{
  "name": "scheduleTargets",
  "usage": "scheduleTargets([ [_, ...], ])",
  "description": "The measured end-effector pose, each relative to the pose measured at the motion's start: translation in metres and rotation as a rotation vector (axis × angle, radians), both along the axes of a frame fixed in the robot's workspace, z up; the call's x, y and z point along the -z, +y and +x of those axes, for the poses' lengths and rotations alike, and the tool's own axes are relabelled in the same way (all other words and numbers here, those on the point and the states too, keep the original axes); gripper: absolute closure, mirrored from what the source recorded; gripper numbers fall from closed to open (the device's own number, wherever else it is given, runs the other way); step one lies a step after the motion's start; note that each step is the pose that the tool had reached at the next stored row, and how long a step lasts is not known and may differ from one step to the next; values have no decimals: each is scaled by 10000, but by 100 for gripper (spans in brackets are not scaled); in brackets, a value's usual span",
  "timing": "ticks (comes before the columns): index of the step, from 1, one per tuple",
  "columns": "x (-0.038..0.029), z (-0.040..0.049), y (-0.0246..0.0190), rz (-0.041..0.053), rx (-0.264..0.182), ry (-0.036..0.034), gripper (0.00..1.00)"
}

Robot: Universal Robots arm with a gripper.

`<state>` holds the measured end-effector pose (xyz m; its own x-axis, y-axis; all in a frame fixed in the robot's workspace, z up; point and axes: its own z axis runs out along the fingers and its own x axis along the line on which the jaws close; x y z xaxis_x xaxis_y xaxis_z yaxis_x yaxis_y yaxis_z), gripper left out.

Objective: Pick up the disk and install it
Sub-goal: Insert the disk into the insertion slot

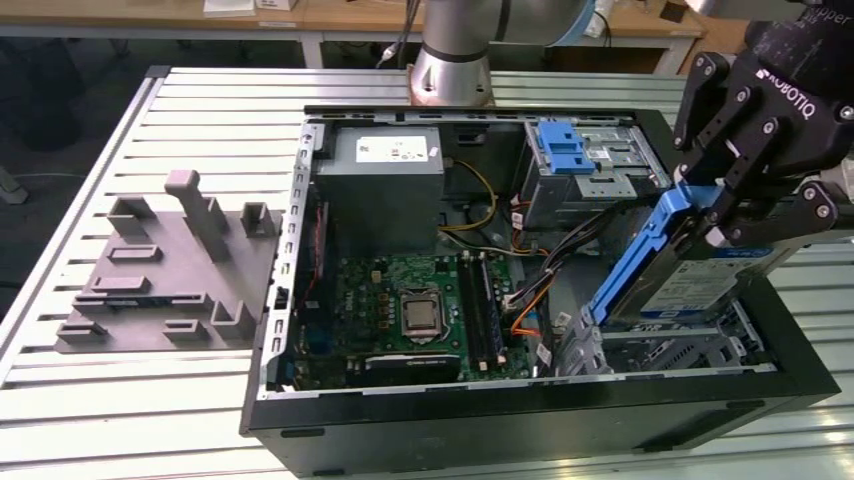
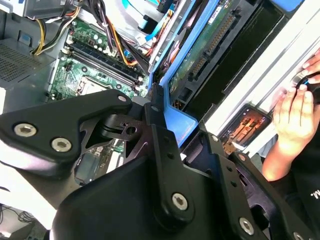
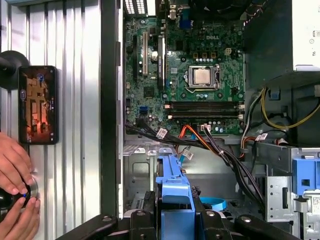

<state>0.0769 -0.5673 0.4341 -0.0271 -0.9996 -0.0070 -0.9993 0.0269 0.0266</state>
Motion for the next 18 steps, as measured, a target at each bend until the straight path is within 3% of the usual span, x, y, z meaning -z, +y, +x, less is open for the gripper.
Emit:
scheduleTargets([
  [18, 236, 0, -2, 0, 1, 0, 64],
])
